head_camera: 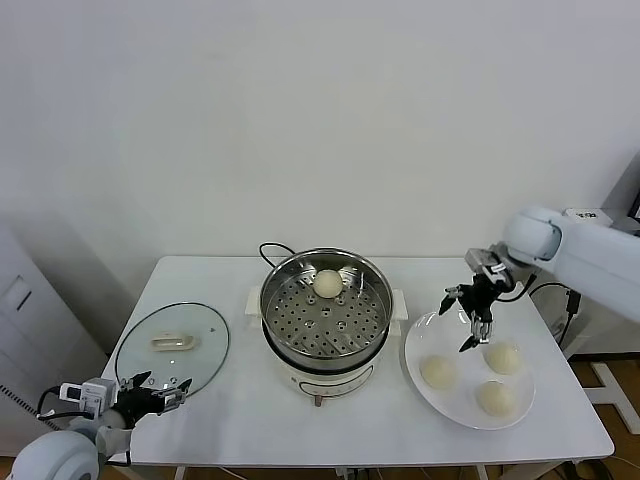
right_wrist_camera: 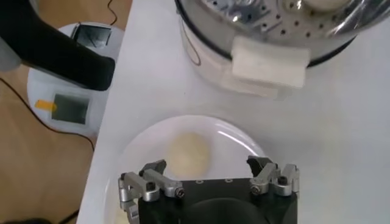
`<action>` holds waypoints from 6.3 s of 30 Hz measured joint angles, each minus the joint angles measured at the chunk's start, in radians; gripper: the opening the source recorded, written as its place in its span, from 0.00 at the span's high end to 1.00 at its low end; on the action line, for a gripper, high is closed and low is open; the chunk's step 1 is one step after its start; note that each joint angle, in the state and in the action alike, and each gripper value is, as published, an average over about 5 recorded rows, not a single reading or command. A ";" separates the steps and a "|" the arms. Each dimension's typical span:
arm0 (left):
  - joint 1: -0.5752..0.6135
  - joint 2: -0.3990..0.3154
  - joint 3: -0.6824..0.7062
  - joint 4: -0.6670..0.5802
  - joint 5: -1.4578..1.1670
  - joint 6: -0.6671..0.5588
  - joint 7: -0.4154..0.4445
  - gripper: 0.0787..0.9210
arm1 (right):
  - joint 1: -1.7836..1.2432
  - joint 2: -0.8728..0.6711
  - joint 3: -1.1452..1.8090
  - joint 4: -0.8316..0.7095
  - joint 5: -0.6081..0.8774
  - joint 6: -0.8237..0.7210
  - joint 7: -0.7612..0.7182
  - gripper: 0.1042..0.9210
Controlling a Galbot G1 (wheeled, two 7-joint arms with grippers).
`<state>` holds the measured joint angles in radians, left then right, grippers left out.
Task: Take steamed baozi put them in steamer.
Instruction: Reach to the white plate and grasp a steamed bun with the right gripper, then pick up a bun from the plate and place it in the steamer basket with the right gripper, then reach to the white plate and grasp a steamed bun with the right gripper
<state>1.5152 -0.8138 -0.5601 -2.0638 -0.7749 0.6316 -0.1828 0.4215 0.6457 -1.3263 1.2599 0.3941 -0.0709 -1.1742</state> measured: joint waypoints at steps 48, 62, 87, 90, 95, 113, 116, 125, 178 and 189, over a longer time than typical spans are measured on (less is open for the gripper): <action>-0.005 -0.010 0.008 0.008 0.001 0.006 -0.007 0.12 | -0.252 0.008 0.189 -0.020 -0.151 -0.039 0.054 0.51; -0.019 -0.005 0.010 0.008 0.001 0.007 -0.010 0.12 | 0.161 0.023 -0.019 0.017 0.042 -0.075 -0.065 0.51; -0.031 0.006 0.013 0.012 0.001 0.001 -0.009 0.12 | 0.326 0.318 -0.079 0.022 0.425 -0.251 0.095 0.51; -0.030 0.006 0.012 0.012 0.001 0.001 -0.009 0.12 | 0.298 0.363 -0.077 0.010 0.440 -0.267 0.127 0.51; -0.031 0.004 0.012 0.012 0.001 0.000 -0.009 0.12 | 0.251 0.426 -0.074 -0.008 0.451 -0.291 0.177 0.51; -0.026 0.001 0.006 0.006 0.000 -0.001 -0.010 0.12 | 0.115 0.560 -0.047 -0.073 0.418 -0.353 0.298 0.51; -0.023 0.001 0.004 0.006 -0.001 -0.001 -0.010 0.12 | 0.099 0.570 -0.044 -0.079 0.414 -0.358 0.311 0.51; -0.020 0.001 0.002 0.006 -0.002 -0.002 -0.009 0.12 | 0.082 0.578 -0.031 -0.082 0.414 -0.364 0.337 0.29; -0.016 0.000 -0.003 -0.009 -0.002 0.002 -0.014 0.12 | -0.093 -0.171 0.121 0.062 -0.198 0.053 -0.084 0.12; -0.013 -0.004 -0.004 -0.011 -0.002 0.002 -0.015 0.12 | -0.245 -0.179 0.234 0.049 -0.280 0.085 -0.074 0.12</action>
<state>1.5027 -0.8176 -0.5637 -2.0744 -0.7770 0.6339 -0.1976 0.1764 0.4663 -1.0920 1.3084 0.1140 0.0142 -1.2477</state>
